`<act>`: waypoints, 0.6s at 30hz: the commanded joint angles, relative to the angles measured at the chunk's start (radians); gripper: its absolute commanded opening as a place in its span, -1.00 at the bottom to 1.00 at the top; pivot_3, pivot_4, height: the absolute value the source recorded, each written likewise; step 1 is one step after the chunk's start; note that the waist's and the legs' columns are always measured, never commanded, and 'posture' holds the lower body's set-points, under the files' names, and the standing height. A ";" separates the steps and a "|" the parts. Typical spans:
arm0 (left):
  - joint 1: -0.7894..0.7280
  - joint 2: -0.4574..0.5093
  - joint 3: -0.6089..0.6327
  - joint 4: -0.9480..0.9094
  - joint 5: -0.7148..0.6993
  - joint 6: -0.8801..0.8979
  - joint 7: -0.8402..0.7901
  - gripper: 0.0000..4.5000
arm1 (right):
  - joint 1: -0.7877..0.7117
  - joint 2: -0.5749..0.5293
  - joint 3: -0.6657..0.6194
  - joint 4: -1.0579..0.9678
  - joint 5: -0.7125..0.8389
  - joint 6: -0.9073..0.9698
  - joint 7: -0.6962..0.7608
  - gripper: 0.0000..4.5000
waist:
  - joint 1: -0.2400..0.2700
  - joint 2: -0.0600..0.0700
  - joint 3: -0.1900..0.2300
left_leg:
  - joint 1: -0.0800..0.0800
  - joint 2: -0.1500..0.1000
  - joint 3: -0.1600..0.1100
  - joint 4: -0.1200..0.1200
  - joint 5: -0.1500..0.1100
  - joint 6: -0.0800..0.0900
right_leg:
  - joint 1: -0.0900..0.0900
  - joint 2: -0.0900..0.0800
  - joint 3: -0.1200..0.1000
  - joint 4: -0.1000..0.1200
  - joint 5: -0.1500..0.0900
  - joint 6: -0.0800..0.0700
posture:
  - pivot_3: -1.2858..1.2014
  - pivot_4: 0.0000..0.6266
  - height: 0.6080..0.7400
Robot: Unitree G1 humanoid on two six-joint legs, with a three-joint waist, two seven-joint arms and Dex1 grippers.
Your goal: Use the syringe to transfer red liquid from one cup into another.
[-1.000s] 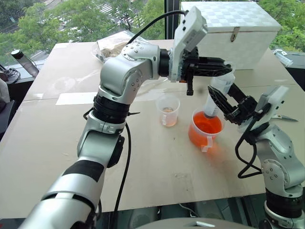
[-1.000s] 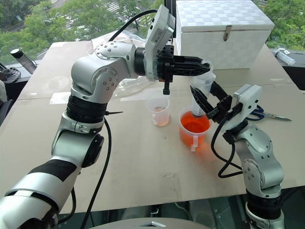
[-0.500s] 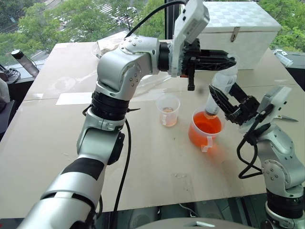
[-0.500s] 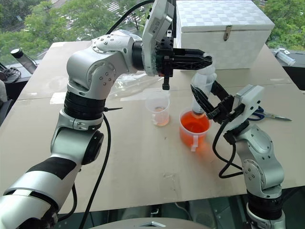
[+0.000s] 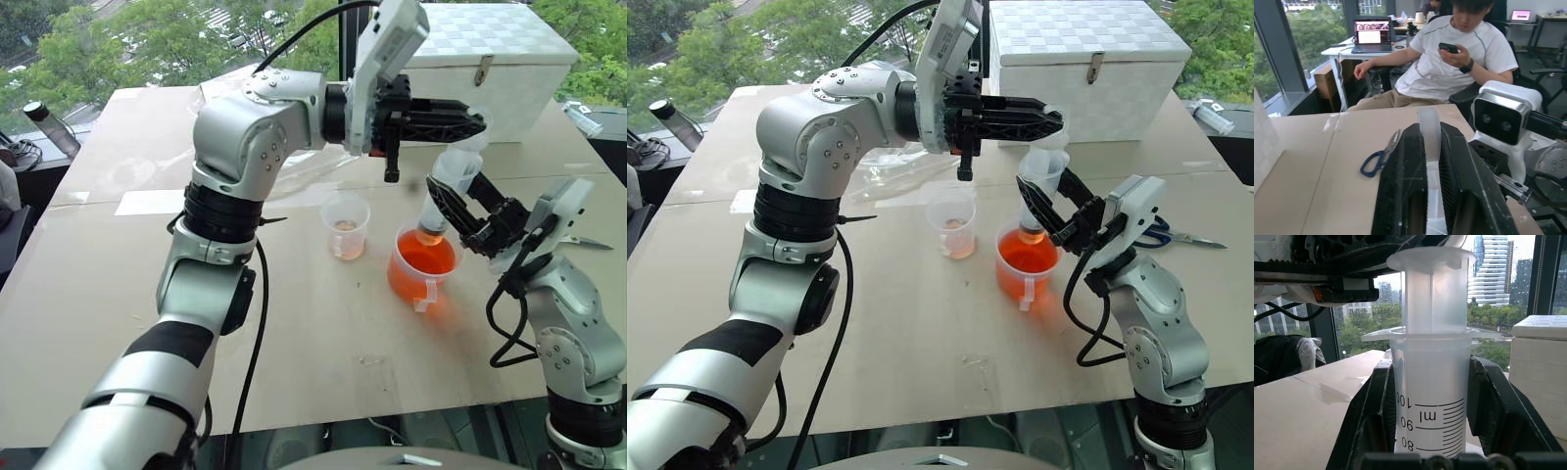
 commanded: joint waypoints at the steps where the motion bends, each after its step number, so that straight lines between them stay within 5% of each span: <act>1: -0.023 0.008 0.048 -0.046 -0.017 -0.024 0.017 -0.05 | -0.001 -0.011 -0.006 -0.016 0.013 -0.002 0.002 -0.34 | 0.000 0.000 0.000 | 0.000 0.000 0.000 0.000 0.000 0.000 | 0.000 0.000 0.000 0.000 0.000 0.000 | 0.03 -0.52 1.00; 4: -0.032 0.016 0.069 -0.044 -0.030 -0.007 0.026 0.50 | -0.009 -0.015 -0.018 -0.020 0.026 0.004 -0.001 -0.34 | 0.000 0.000 0.000 | 0.000 0.000 0.000 0.000 0.000 0.000 | 0.000 0.000 0.000 0.000 0.000 0.000 | 0.03 -0.52 1.00; 18: -0.087 0.074 0.167 -0.014 -0.052 -0.028 0.075 0.50 | -0.102 -0.061 -0.118 -0.097 0.226 0.110 -0.093 -0.34 | -0.001 0.000 0.000 | 0.000 0.000 0.000 0.001 0.000 0.000 | 0.000 -0.001 0.000 0.000 0.000 0.000 | 0.03 -0.52 1.00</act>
